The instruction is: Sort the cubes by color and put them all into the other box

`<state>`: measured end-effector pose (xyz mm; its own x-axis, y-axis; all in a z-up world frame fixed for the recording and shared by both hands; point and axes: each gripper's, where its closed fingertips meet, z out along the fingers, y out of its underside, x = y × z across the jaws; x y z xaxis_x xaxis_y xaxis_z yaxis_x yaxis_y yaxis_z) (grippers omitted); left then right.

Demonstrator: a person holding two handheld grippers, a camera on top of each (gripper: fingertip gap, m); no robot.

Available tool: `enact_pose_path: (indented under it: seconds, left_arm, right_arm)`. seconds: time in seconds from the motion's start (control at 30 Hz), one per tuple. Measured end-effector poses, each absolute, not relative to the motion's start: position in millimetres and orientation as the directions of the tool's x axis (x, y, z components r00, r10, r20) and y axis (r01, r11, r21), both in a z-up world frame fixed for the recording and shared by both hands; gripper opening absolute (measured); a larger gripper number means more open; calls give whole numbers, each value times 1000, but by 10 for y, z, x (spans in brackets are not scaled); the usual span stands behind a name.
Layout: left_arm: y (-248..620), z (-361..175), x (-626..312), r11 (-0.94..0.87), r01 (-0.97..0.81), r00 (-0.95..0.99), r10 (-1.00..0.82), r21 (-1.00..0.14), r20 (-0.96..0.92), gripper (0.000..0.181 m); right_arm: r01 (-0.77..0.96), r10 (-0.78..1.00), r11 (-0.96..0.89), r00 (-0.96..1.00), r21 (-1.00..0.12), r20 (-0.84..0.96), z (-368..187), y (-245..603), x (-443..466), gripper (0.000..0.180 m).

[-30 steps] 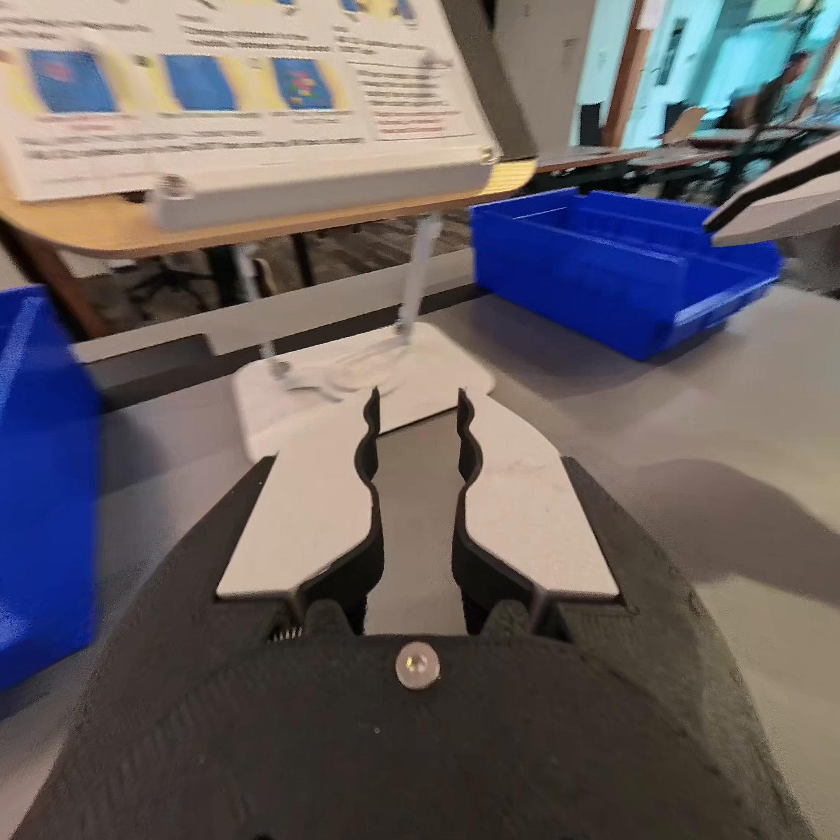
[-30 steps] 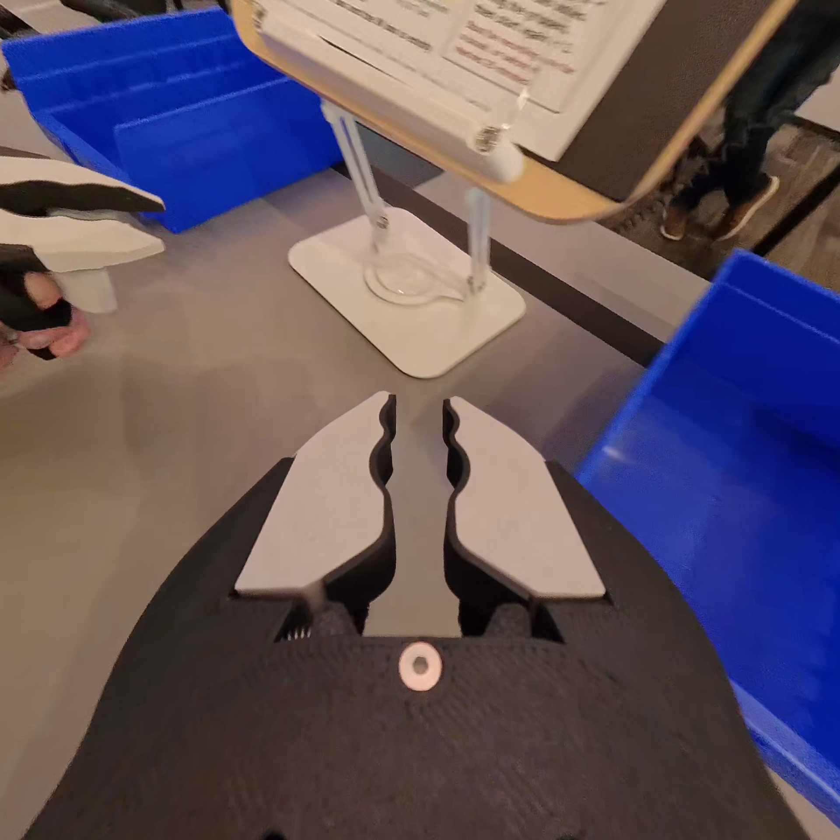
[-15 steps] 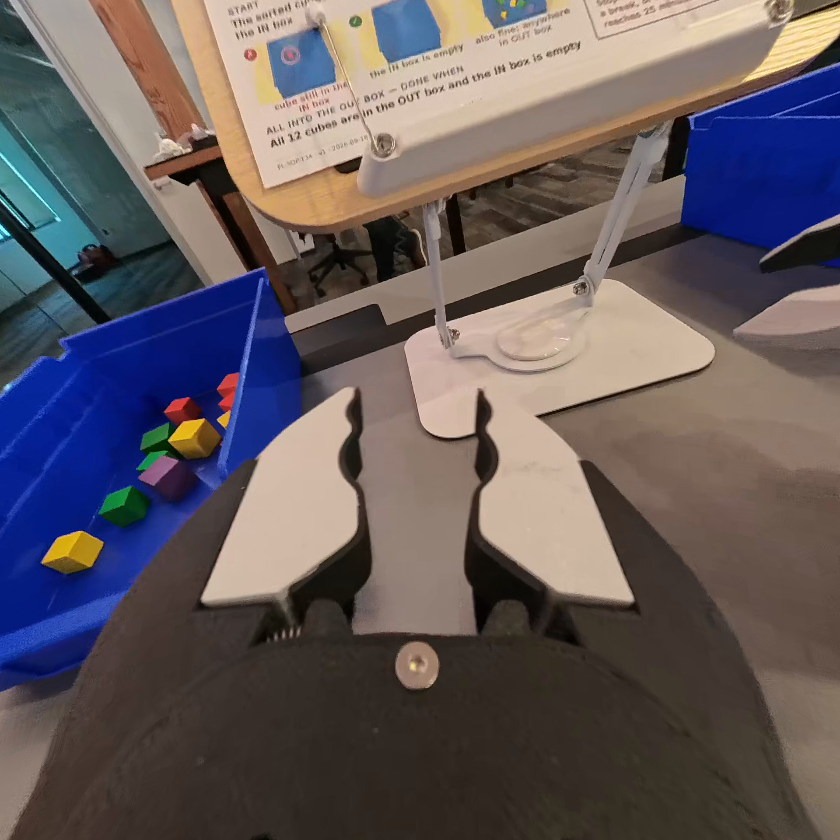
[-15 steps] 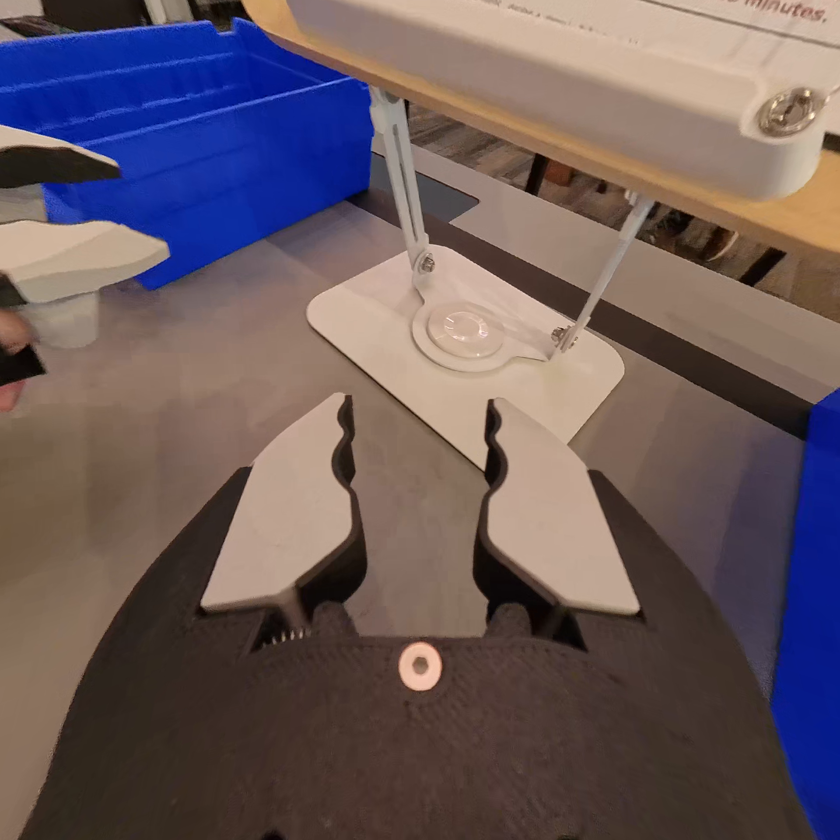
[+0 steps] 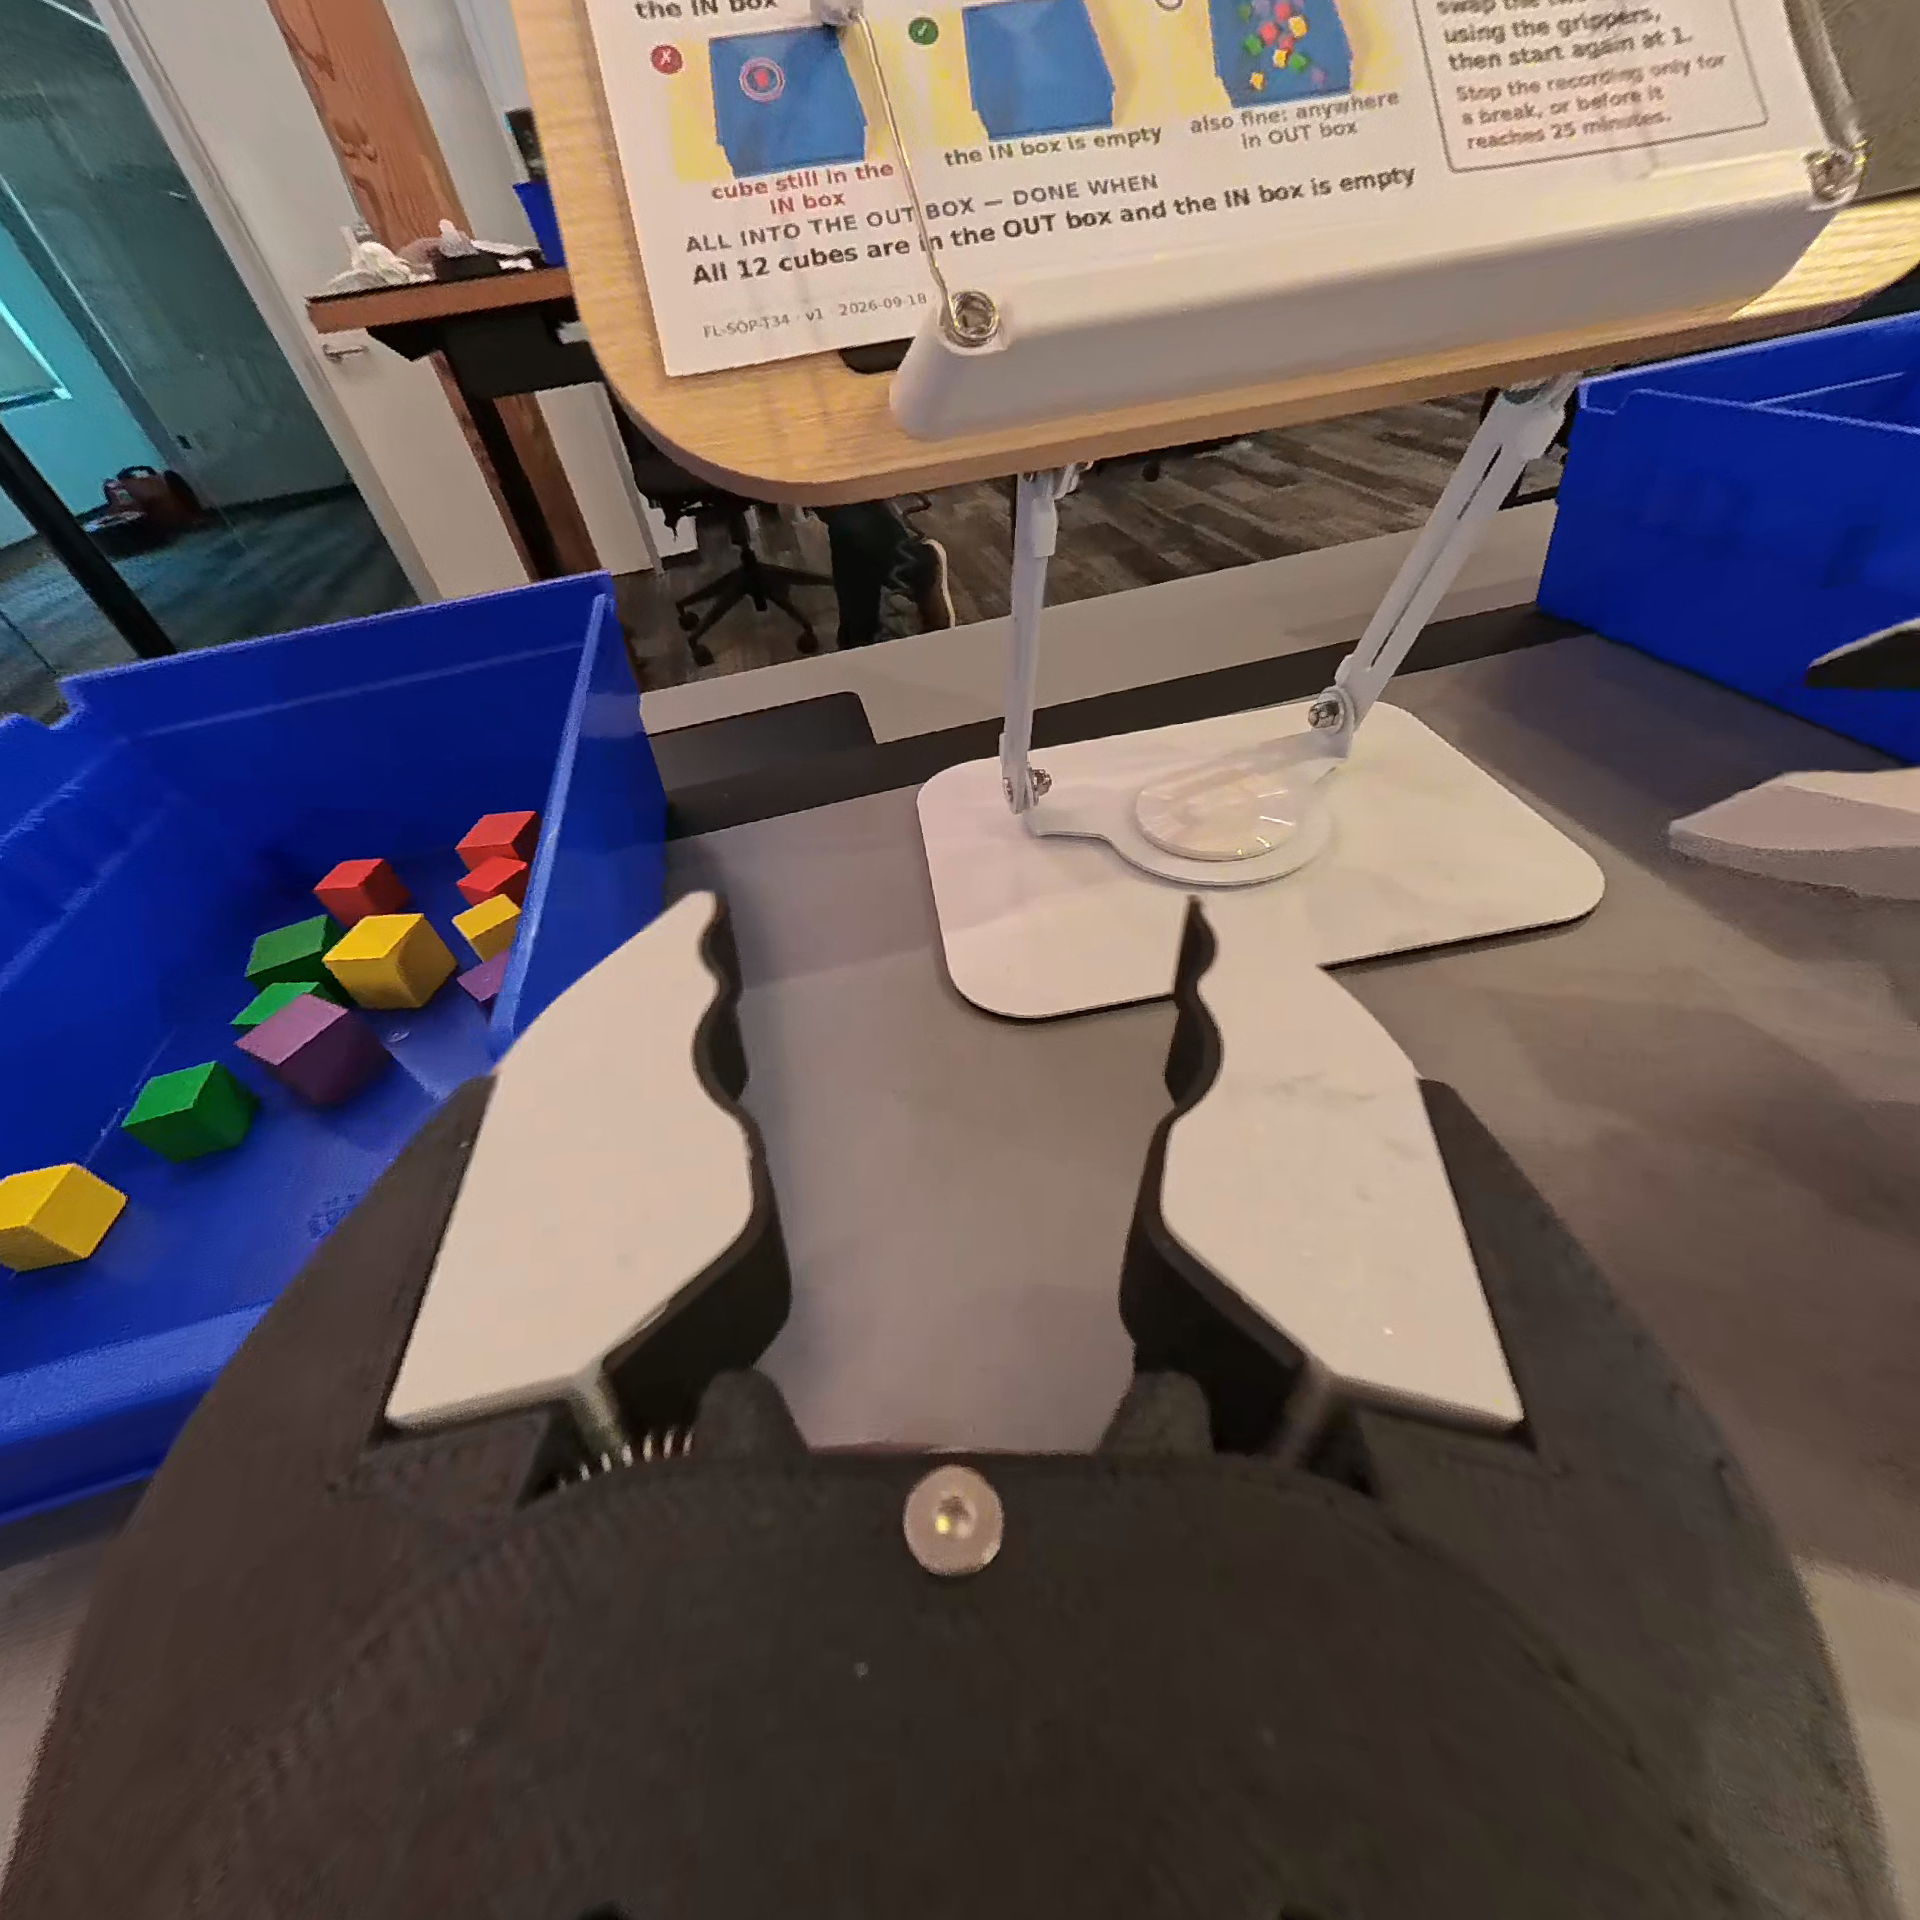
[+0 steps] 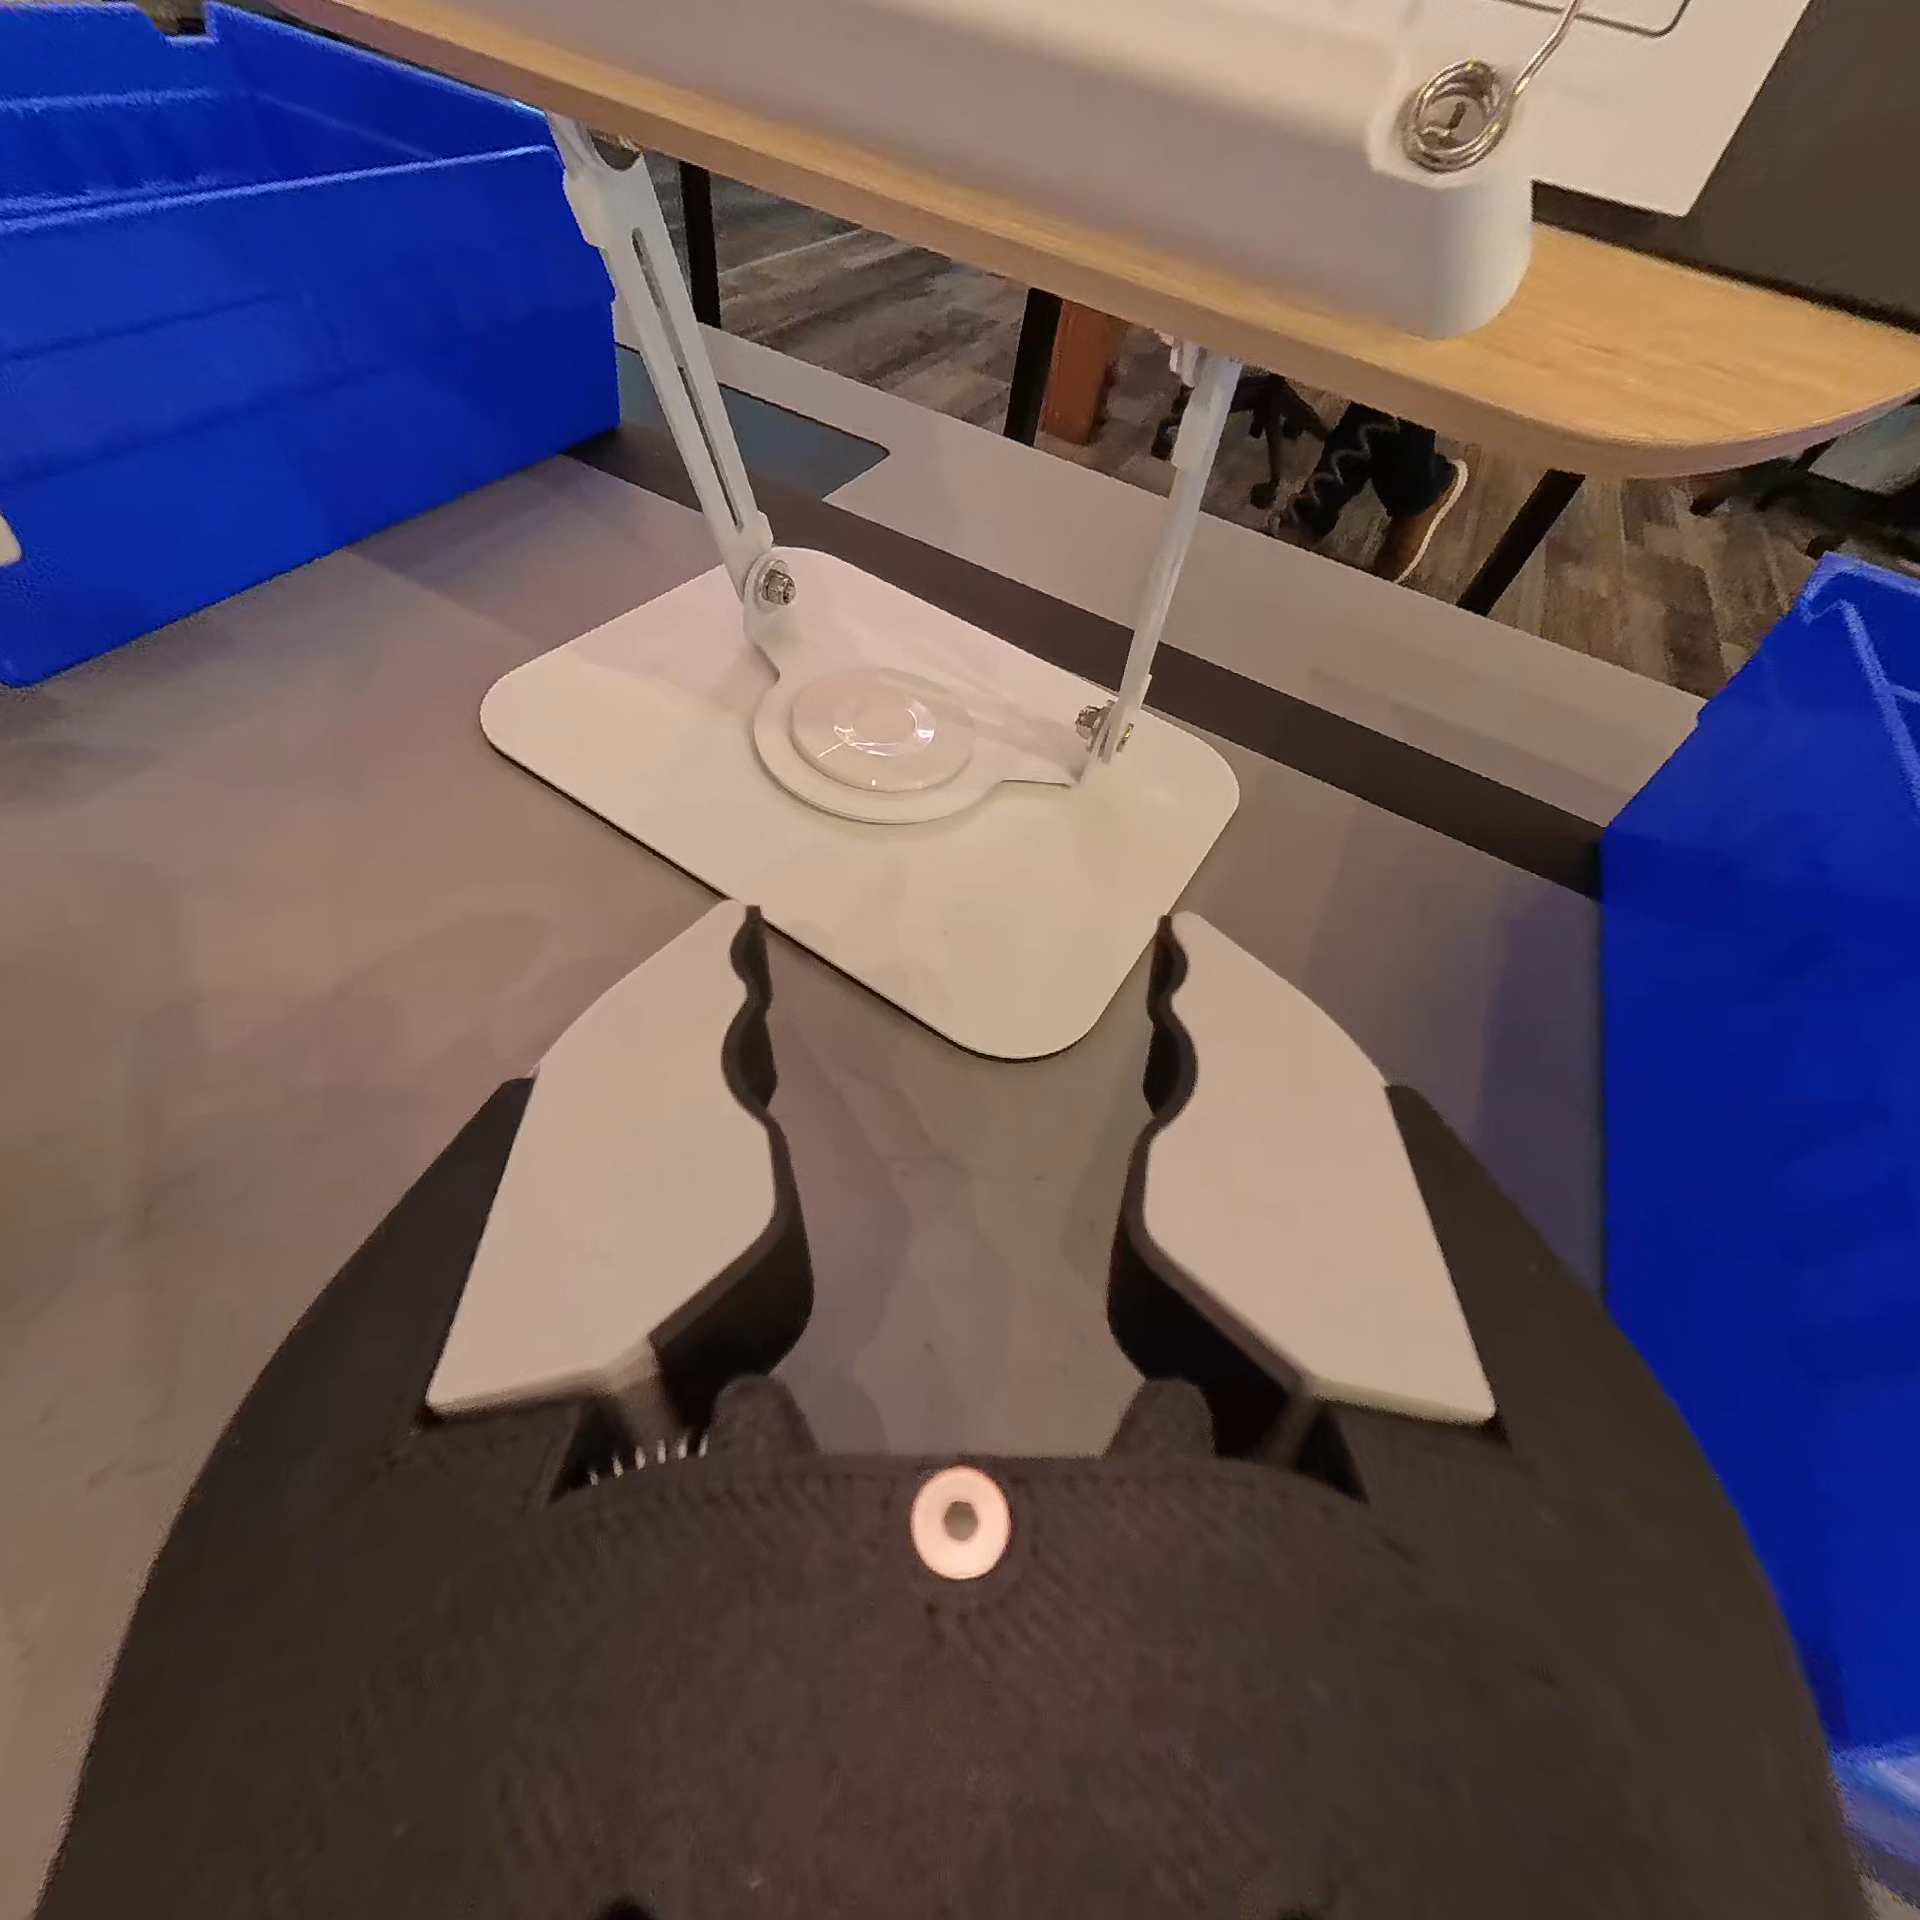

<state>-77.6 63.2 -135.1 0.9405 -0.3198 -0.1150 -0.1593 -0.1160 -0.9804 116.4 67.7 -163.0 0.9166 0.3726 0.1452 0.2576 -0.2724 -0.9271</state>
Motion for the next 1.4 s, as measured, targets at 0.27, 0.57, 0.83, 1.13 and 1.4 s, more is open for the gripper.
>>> enact_pose_path:
  seconds: [0.27,0.57,0.83,1.13,1.4]
  left_arm:
    - [535,-1330,-804,-101,-149,917,-387,-984,-99,28]
    - [374,-1196,-1088,-52,-148,903,-413,-988,-114,32]
    - [252,-1124,-1506,-15,-174,894,-421,-985,-152,11]
    - [305,-940,-1980,23,-166,921,-354,-986,-163,3]
    - [710,-831,-2330,-69,-291,879,-413,-954,-238,23]
  right_arm:
    - [263,386,-217,908,-940,165,-1514,578,1239,8]
    - [234,428,-183,893,-955,137,-1422,451,1285,24]
    - [228,451,-161,883,-960,134,-1402,400,1292,17]
    - [264,481,-145,861,-954,165,-1426,391,1261,2]
    - [291,518,-156,838,-944,172,-1502,391,1178,6]
